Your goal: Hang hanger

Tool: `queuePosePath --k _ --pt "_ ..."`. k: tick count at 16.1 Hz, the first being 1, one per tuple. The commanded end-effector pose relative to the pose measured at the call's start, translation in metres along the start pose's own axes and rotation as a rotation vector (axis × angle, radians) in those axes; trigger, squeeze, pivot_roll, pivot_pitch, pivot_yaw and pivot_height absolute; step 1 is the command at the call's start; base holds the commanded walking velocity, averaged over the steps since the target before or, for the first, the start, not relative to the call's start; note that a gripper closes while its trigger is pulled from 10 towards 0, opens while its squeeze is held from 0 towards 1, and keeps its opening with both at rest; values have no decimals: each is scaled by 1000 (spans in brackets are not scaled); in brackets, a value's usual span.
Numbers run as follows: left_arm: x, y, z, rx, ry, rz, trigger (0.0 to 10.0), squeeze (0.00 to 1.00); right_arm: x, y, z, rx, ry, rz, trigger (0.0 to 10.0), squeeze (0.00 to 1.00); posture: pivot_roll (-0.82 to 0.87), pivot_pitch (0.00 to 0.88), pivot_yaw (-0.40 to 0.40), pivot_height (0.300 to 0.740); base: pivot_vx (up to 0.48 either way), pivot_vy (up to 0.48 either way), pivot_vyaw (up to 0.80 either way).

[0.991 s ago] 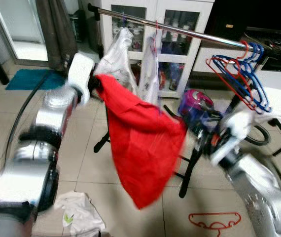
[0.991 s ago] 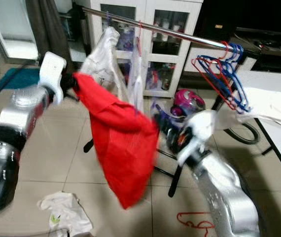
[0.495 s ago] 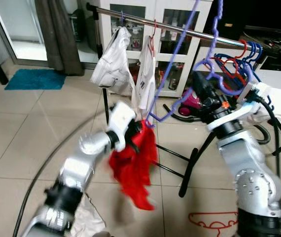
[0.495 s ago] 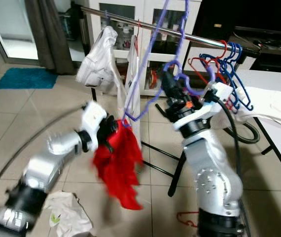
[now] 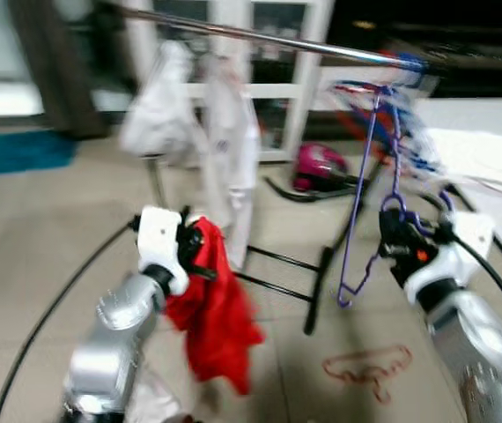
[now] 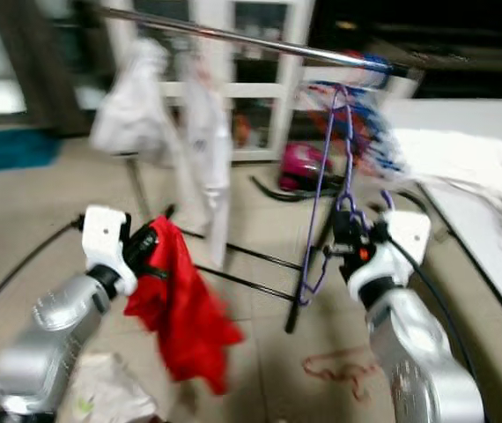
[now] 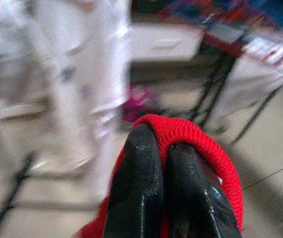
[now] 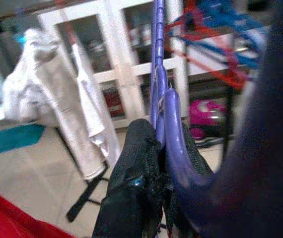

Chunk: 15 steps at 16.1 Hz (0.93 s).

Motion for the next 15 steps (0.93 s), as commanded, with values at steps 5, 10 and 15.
queuePosePath --k 5,10,15 --pt "20 10 3 116 -69 77 10000 0 5 9 8 -22 -19 46 10000 0 -15 0 13 740 0 0 -800" --pt "28 7 -1 75 -69 -22 10000 0 -3 14 13 -88 -15 108 10000 0 -36 0 29 740 0 0 -800" --pt "23 -3 3 21 -25 -60 10000 0 -12 13 20 -94 50 135 10000 0 -28 0 20 740 0 0 -800"
Point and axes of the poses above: a point about 5 cm out from each wrist's last joint towards the gripper, its own z axis pointing back from the gripper into the wrist, its own x axis along the axis of the wrist's last joint, y = z × x, the point moved 1 cm from there along -z, pointing out of the wrist towards the gripper, and after that the axes turned 1 degree about -z, right-handed, at the moved point
